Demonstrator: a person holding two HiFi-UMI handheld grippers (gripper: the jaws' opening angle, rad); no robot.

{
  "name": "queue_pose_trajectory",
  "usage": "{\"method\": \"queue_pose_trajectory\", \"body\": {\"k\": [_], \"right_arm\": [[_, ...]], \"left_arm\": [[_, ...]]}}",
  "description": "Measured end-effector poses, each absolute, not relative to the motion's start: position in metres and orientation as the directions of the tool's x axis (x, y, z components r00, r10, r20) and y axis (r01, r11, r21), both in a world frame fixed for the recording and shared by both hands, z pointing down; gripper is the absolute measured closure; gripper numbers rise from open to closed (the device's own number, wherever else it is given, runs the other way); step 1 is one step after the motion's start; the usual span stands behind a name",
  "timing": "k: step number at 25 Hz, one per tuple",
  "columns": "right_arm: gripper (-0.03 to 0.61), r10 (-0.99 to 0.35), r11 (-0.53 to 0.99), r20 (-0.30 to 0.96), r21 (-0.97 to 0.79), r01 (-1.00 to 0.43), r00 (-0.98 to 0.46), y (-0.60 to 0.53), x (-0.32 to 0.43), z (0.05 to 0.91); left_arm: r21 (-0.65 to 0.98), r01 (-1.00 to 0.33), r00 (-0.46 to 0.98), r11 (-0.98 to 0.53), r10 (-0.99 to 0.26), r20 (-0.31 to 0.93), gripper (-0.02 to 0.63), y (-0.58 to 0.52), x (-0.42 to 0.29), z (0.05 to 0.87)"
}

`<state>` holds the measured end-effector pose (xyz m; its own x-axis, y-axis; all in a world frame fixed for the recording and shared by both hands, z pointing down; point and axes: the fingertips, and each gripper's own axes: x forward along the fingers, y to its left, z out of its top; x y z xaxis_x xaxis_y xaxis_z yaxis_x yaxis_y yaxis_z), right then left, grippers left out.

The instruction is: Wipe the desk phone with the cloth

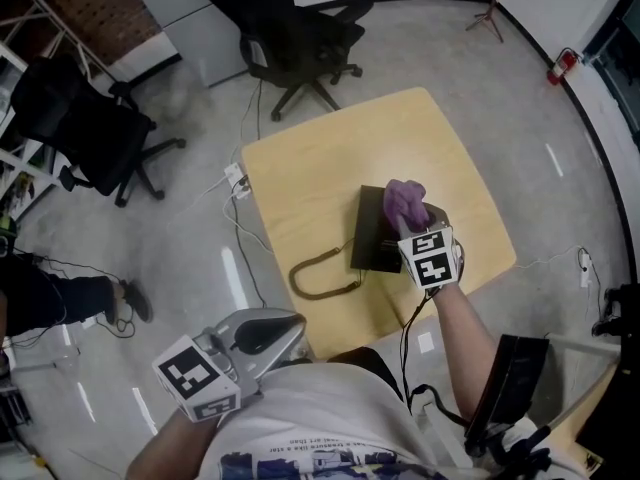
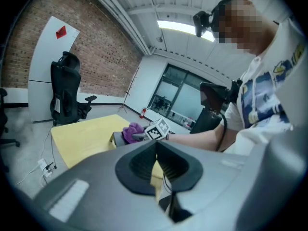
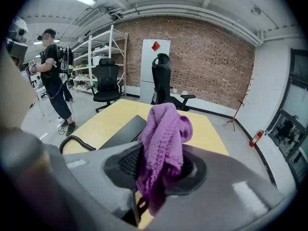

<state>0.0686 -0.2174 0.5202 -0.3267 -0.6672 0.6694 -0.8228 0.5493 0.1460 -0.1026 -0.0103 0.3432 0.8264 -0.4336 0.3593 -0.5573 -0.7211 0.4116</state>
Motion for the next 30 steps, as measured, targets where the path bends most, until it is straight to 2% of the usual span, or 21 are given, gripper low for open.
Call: {"method": "queue_pose_trajectory", "body": {"k": [11,23,30], "right_arm": [[0.468,-0.624,0.561,0.704,0.102,-0.821,-0.339,-0.160,0.062,0.548],[0.468,-0.503,0.576,0.773,-0.033,-0.817,-0.386,-0.090,0.055,0.579],[0.468,-0.626,0.531,0.678,0.007,-0.847,-0.386,-0.139,0.077,0.529]], "left_arm": [[0.416,-0.524,0.846,-0.743,-0.396,0.358,0.606,-0.016,-0.091,0.345],[0.423,-0.487,0.862,-0.764,-0.343,0.372,0.606,-0.016,-0.080,0.349],[0.414,-0.489,0.861,-0.768,-0.346,0.374,0.606,-0.015,-0.081,0.349]]}}
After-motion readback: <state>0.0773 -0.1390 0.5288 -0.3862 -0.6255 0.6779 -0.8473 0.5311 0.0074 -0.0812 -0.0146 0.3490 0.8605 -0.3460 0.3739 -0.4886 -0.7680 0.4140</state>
